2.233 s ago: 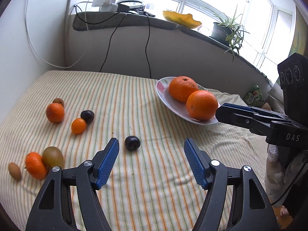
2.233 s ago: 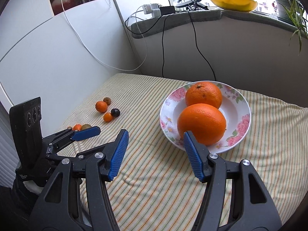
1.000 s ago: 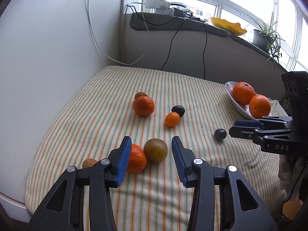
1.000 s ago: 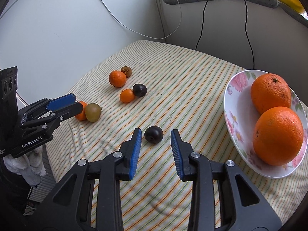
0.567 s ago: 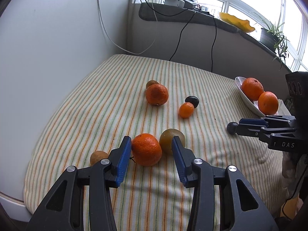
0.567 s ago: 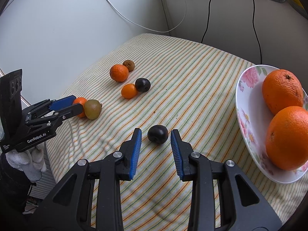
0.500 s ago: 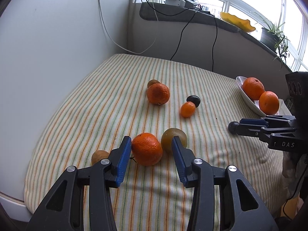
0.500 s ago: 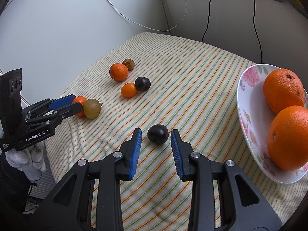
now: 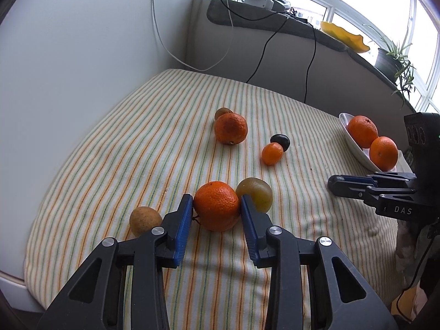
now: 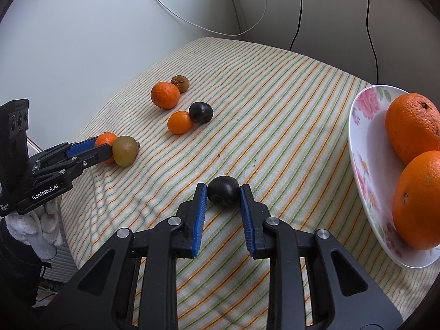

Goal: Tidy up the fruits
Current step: 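Lift the plum with the right gripper while the left gripper grasps a small mandarin, then carry the plum and mandarin with both grippers over the white plate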

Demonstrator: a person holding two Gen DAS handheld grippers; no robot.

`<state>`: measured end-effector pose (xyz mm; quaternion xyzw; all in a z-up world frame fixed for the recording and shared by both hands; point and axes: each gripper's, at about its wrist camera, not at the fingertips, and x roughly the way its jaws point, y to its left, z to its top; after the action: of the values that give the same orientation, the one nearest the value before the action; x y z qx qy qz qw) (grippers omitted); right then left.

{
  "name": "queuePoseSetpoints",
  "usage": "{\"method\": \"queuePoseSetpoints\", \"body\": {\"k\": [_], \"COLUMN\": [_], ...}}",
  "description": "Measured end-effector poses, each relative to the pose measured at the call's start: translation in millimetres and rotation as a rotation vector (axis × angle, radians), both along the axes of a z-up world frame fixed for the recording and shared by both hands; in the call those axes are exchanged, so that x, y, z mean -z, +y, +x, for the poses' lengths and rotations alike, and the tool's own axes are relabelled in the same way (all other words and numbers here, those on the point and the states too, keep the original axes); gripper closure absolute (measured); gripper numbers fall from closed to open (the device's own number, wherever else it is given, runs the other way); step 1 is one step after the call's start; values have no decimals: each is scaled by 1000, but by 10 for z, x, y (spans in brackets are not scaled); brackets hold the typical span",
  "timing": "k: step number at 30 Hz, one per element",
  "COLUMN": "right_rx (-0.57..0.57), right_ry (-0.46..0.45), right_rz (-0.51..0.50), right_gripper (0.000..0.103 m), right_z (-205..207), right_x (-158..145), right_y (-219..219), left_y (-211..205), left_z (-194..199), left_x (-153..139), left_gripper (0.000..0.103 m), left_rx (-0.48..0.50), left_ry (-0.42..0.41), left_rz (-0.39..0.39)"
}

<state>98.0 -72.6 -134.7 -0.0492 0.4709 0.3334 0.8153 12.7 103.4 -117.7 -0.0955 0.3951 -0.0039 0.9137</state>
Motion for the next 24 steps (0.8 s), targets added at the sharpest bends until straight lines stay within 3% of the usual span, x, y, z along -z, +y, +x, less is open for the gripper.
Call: {"method": "queuePoseSetpoints", "body": {"k": [13, 24], "right_rx": [38, 125], "right_ry": [-47, -117], "right_rz": [71, 100], "right_gripper": [78, 78], "right_z": [-147, -277], "right_x": [-315, -612], "right_y": [-296, -864], "left_y": [-151, -723], "left_z": [-24, 210], "left_x": [-224, -333], "left_gripper": [70, 70], "left_rx": [31, 173], "left_ry": [-62, -95], "left_rz": [-43, -61]}}
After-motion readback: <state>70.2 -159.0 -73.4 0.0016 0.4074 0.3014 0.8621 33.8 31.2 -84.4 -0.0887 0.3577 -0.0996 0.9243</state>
